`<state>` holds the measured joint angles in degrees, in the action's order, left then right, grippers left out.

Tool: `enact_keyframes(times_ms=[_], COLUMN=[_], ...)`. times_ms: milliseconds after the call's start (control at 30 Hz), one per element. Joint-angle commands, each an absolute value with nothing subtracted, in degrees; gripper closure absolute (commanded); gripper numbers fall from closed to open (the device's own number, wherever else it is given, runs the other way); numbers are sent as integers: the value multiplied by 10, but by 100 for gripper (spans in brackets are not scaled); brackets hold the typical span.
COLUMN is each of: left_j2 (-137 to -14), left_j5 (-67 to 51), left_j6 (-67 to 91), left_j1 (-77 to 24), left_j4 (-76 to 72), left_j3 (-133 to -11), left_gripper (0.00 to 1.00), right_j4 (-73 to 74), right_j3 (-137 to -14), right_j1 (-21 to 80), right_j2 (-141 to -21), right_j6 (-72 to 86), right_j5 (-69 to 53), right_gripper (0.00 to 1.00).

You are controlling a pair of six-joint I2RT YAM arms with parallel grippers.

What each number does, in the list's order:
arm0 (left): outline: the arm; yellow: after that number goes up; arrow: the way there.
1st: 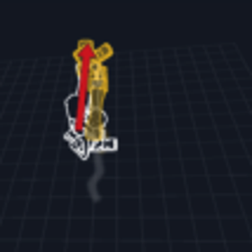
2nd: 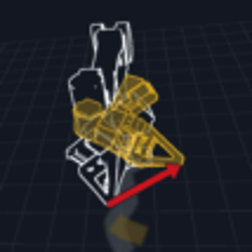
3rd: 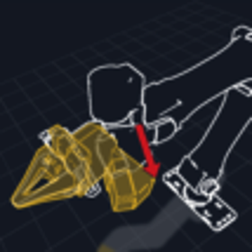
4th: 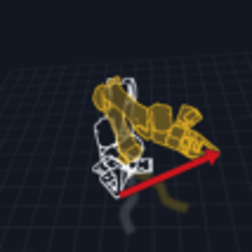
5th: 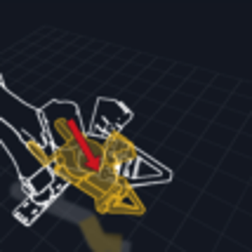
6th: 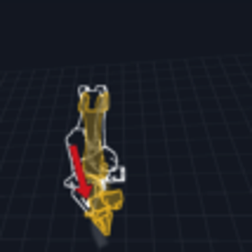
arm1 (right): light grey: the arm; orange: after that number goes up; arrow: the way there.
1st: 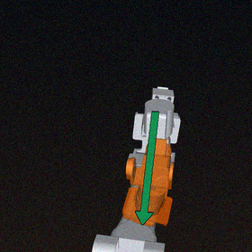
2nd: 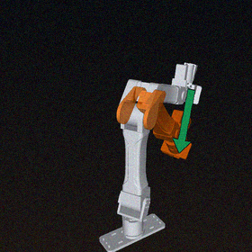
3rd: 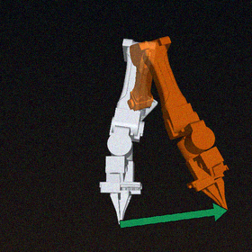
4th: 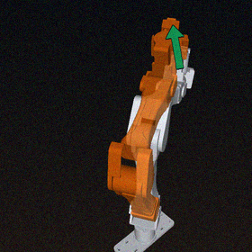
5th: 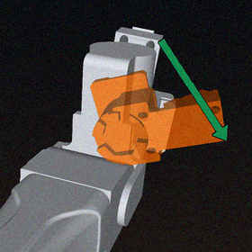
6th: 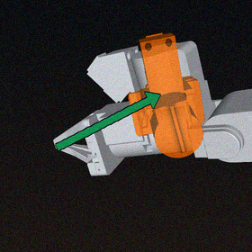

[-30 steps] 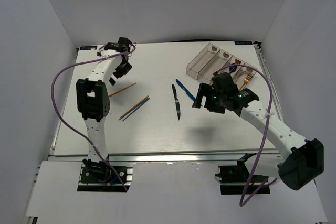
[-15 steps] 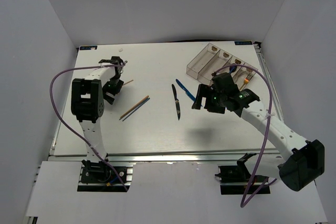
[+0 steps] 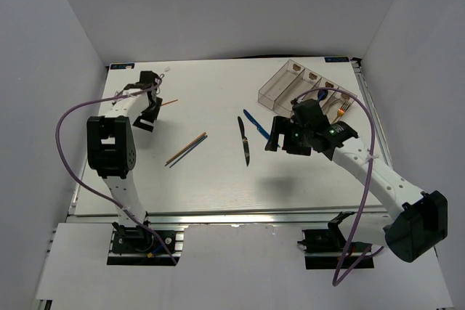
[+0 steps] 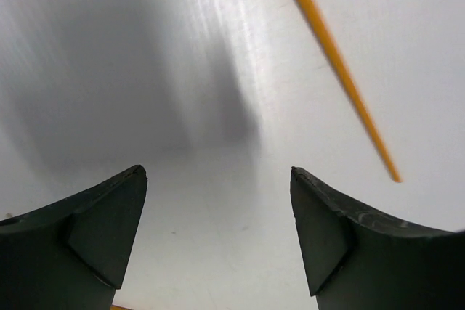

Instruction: Sort the eating utensils into containers

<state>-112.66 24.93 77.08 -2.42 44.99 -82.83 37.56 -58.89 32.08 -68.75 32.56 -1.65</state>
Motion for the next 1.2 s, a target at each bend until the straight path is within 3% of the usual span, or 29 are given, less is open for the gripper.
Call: enact_keyframes(times_ms=[0,467,900,1167], left_j2=[-1107,-1366,-1362,-1413], left_j5=[269,264,280,265], left_j6=[786,753,753,751], left_j1=[-2,52,52,51], left_j4=[424,618,644,693], left_j3=[-909,-1249,-1215,-1259], left_gripper=[10,8,8,15], right_j4=[380,408,387,365], right_j3=[-620,-635,-634,-612], right_j1=[323,323,322,322], right_j2=[-702,-731,-766,-760], right_j6=[316,309,301,308], right_j5=[-18,-21,-38,-46], right_gripper=[11,11,11,11])
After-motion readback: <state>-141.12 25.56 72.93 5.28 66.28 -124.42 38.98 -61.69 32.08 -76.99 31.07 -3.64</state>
